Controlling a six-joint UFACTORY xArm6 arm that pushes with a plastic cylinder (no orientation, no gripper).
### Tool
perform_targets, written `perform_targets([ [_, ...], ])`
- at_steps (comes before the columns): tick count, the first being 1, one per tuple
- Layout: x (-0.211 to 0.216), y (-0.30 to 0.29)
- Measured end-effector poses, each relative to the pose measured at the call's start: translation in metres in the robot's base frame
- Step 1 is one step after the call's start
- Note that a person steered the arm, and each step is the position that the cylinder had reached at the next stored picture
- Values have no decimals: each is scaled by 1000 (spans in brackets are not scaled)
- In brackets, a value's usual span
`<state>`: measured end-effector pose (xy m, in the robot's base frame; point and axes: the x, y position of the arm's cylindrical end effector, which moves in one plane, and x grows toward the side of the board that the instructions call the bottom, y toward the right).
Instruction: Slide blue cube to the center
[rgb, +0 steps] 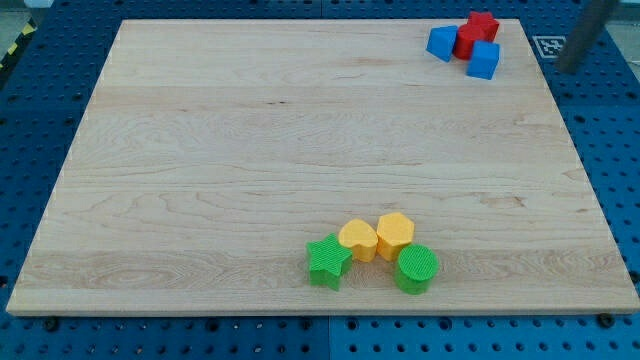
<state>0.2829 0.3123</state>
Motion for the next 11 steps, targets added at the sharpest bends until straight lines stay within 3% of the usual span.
perform_targets([
  [1,-1,-3],
  [3,-11,-71],
  [6,39,-153],
  [8,41,-254],
  [10,57,-319],
  [11,83,-327],
])
